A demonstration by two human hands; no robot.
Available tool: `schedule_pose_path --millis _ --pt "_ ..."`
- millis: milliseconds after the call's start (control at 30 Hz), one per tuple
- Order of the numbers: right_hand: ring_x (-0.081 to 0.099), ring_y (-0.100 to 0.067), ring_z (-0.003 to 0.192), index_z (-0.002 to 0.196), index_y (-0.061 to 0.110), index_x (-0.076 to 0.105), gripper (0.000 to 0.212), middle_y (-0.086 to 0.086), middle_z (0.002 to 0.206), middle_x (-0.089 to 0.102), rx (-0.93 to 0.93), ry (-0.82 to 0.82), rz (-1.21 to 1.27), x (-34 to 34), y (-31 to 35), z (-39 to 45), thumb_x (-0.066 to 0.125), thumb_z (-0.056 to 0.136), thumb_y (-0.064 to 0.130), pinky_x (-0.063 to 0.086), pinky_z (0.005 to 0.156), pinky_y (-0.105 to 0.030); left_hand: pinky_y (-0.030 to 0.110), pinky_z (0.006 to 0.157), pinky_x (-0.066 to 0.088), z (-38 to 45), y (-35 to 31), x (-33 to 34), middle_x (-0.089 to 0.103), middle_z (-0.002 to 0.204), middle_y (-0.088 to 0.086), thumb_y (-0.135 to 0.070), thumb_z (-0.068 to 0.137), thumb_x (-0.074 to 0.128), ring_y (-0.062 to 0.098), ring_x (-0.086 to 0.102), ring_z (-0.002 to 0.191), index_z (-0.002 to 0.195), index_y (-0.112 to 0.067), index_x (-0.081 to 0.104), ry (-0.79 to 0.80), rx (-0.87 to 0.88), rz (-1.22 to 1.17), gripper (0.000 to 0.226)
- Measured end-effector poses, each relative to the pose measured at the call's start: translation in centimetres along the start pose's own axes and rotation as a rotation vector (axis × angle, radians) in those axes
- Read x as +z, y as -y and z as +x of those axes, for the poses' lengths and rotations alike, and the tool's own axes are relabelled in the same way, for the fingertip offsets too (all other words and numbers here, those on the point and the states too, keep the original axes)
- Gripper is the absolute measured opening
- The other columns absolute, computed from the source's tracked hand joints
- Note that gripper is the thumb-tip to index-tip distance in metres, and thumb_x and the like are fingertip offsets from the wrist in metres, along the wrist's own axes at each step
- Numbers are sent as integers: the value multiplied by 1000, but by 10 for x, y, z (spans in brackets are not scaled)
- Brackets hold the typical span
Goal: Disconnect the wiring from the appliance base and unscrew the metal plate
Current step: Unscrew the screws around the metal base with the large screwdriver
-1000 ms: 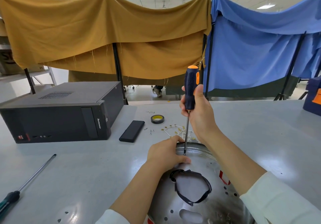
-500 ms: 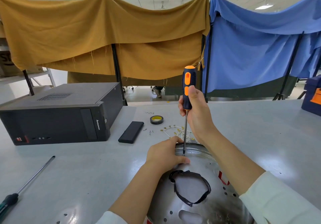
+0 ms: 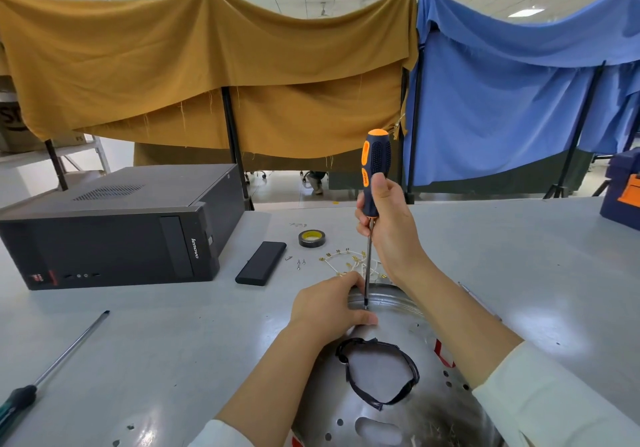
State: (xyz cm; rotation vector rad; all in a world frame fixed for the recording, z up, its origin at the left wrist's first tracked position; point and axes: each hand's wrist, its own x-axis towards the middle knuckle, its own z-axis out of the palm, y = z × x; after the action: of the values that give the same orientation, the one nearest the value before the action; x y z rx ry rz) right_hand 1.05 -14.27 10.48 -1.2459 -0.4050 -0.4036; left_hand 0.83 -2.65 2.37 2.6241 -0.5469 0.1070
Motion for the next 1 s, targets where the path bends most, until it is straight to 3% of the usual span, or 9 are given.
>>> schedule_pose_path --millis 133,233,333,433,533,600,800,933,1000 --pt "40 -4 55 105 20 36 25 1 77 48 -10 -62 -19 1 -3 1 58 93 21 36 47 -17 24 67 35 2 2 2 58 97 -16 -61 75 62 10 54 91 98 -37 54 0 24 37 34" --pt "43 -5 56 105 15 47 16 4 73 55 -5 -81 -8 4 -7 0 49 97 29 36 46 -17 26 70 36 2 2 3 58 103 -13 -60 77 60 12 56 96 101 -36 58 2 17 48 34" --pt "40 -6 58 105 15 60 37 10 70 55 12 -60 -8 5 -10 -2 37 97 43 33 47 -18 26 70 37 3 3 4 58 101 -13 -59 76 61 12 56 95 100 -36 60 2 15 48 33" --pt "40 -7 57 107 16 55 40 7 73 55 -5 -30 31 6 -10 -4 44 89 50 33 47 -18 26 70 37 4 3 5 58 100 -13 -59 76 61 11 56 95 100 -37 60 2 14 43 33" --pt "41 -8 57 103 17 44 25 3 77 54 -6 -87 -11 4 -11 -5 62 90 29 36 48 -19 26 70 35 4 4 5 58 102 -14 -56 79 59 11 55 96 101 -37 58 3 22 52 29" --pt "42 -9 57 100 16 46 18 4 75 58 -16 -89 -18 2 -14 -6 61 91 21 37 48 -19 26 71 36 5 5 6 59 106 -13 -49 84 57 12 55 99 101 -36 57 -9 36 71 22" --pt "42 -7 58 104 17 58 31 7 76 61 0 -19 38 1 -17 -8 40 97 42 33 47 -18 26 70 33 6 5 7 58 108 -12 -35 92 51 13 54 101 102 -34 57 -27 50 90 11" --pt "42 -6 56 104 16 48 21 6 74 56 4 -55 -7 -2 -18 -6 60 91 27 36 48 -19 25 69 32 6 6 8 58 108 -12 -32 93 50 13 54 100 100 -36 56 -33 51 99 11" --pt "43 -6 56 102 16 48 16 5 73 57 -1 -58 -10 -4 -20 -6 59 93 20 37 49 -19 25 69 31 7 6 8 58 108 -12 -31 93 49 13 54 100 101 -36 56 -37 51 98 11"
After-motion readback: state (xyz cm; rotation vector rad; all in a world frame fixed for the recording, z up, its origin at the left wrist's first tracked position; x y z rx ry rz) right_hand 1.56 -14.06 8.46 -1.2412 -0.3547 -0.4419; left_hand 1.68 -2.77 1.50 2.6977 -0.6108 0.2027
